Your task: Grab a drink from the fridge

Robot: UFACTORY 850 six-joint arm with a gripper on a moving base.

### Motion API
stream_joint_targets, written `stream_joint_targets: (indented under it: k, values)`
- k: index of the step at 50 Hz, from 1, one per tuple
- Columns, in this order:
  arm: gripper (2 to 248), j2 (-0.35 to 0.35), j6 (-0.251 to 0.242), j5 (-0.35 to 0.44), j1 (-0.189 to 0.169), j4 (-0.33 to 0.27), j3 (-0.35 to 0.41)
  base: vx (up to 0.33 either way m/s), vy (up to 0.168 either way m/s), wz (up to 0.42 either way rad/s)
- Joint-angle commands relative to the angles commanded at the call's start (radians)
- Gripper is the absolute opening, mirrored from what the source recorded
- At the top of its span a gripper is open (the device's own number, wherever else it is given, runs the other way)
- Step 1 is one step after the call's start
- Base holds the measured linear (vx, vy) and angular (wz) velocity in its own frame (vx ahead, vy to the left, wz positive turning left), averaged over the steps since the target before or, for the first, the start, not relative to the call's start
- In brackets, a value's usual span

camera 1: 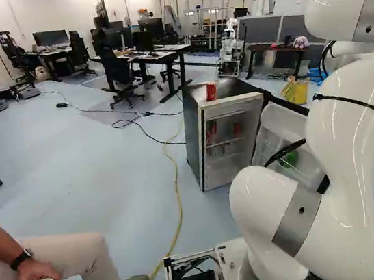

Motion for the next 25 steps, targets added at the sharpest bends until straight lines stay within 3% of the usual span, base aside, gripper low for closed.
stream_joint_targets:
  k: [25]
  values:
    - [247, -0.017, 0.0, -0.057, 0.0, 0.0, -0.005, 0.0, 0.0, 0.0]
